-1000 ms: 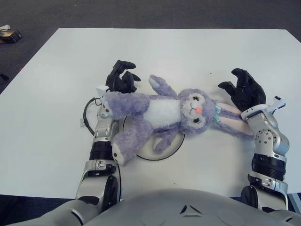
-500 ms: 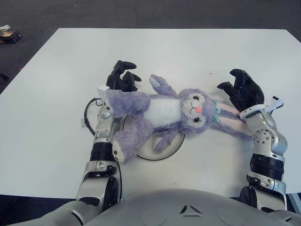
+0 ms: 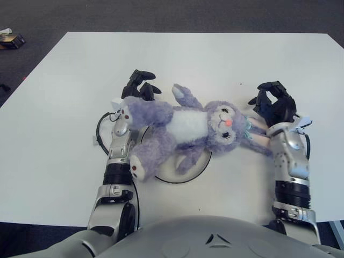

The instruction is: Put the doll into the plate.

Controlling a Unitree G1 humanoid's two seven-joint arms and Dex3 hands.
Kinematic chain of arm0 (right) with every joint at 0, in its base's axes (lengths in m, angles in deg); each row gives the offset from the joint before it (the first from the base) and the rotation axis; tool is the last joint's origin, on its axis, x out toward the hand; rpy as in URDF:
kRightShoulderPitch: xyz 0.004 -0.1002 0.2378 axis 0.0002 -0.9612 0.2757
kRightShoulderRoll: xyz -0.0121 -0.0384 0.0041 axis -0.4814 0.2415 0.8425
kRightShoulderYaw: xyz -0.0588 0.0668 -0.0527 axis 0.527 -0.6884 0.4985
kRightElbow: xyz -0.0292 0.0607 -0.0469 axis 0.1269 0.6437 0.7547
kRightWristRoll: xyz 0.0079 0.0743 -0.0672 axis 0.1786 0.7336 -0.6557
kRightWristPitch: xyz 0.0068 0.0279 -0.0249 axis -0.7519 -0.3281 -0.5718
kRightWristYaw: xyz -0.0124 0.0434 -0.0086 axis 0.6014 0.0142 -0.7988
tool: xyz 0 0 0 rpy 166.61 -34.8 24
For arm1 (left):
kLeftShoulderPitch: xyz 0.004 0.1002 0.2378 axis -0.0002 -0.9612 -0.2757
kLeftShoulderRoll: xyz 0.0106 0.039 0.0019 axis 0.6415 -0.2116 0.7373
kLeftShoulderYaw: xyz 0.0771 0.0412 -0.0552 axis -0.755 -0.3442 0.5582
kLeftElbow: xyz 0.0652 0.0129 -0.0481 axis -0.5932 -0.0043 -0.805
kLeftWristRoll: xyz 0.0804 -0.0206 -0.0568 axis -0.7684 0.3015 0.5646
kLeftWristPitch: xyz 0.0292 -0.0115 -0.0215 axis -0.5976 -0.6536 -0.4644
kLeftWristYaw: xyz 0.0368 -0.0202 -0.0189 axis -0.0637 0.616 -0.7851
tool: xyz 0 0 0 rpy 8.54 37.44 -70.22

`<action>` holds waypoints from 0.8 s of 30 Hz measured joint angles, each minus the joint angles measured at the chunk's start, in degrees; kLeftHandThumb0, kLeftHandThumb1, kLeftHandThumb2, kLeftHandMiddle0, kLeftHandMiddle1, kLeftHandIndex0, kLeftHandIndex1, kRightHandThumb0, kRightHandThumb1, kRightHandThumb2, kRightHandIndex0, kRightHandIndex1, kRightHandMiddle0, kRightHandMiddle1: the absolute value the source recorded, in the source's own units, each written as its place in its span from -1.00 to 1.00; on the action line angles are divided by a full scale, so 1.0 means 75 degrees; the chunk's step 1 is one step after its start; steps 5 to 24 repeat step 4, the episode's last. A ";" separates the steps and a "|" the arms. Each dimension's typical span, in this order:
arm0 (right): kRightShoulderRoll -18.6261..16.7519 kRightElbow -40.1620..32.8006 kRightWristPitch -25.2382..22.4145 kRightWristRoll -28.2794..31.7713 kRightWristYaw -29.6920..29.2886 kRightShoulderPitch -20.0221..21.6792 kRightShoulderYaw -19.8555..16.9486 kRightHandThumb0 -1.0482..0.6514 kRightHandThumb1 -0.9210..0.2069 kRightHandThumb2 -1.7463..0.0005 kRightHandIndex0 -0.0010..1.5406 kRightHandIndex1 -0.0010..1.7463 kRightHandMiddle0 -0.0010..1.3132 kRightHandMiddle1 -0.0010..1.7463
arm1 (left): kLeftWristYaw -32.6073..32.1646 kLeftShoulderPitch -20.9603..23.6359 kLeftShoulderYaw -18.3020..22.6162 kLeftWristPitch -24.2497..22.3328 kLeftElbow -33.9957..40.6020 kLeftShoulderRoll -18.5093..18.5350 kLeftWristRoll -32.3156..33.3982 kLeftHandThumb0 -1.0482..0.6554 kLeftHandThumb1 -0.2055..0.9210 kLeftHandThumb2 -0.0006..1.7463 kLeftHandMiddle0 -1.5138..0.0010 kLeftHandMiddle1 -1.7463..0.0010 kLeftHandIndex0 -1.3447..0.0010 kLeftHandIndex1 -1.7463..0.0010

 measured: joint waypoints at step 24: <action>0.0082 0.0369 0.0777 -0.0559 -0.0225 0.0054 0.0130 0.23 0.01 -0.45 -0.21 0.92 -0.42 1.00 | 0.0000 -0.0001 0.0005 -0.0033 0.0001 -0.0013 0.0000 0.22 0.18 0.27 0.31 -1.00 0.43 -0.82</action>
